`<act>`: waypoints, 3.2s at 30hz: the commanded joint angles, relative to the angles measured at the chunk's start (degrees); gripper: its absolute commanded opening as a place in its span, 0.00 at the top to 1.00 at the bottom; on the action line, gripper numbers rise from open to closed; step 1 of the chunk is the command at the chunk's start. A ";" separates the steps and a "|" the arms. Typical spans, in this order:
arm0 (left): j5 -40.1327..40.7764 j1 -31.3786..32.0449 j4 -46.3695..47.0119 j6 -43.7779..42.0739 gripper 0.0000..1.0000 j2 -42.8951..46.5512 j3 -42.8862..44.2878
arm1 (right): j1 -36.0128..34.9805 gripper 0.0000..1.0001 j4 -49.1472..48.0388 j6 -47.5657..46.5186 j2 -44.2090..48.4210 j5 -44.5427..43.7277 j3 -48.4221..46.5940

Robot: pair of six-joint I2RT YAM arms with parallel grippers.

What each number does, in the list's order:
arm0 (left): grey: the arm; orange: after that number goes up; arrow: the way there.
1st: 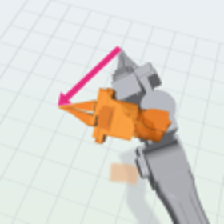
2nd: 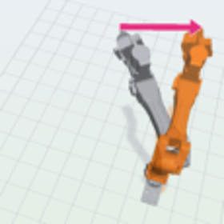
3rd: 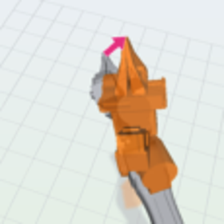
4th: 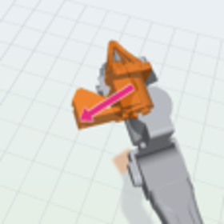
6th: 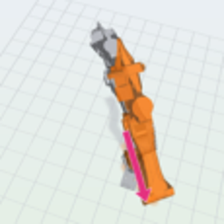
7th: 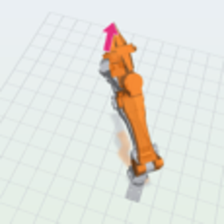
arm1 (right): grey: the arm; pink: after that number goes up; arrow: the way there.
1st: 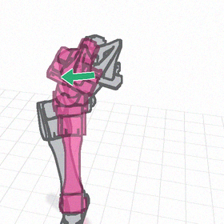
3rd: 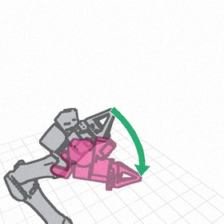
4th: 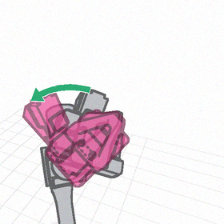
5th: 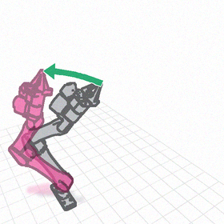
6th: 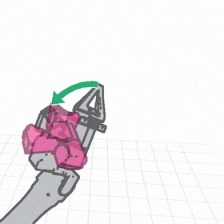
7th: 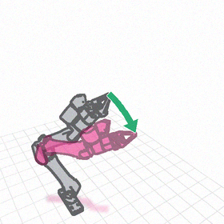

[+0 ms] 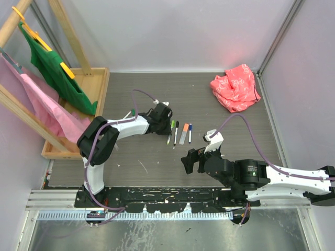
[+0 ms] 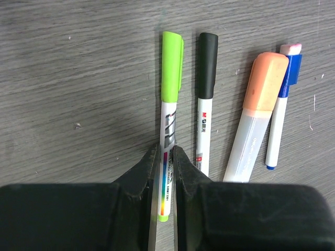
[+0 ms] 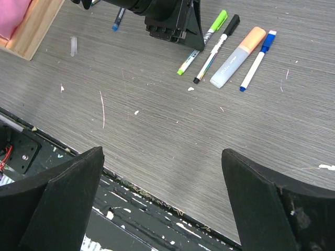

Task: Insert the pens into the pen caps
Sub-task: Place the pen at the center of the board, then pick up the pen from the center of the board.

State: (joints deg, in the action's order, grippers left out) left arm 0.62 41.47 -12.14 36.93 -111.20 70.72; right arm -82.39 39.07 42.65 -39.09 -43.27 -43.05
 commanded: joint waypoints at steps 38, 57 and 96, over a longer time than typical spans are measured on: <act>9.12 -8.05 -12.77 -7.46 0.63 21.53 -2.70 | 0.04 0.01 -3.21 0.21 -1.35 -0.33 -0.63; 7.20 -27.12 -17.22 -18.51 0.58 20.72 -2.89 | 0.10 0.01 -3.65 -1.06 -3.77 1.77 -1.34; -3.76 -35.14 -27.76 -31.35 0.56 -3.32 14.07 | 0.08 0.01 -4.00 -1.43 -3.00 5.12 -0.01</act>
State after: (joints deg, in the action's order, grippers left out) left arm -2.42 6.63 -39.44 6.61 -113.40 82.61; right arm -82.37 37.71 41.50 -42.70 -38.02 -42.72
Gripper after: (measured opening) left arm 0.451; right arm 0.993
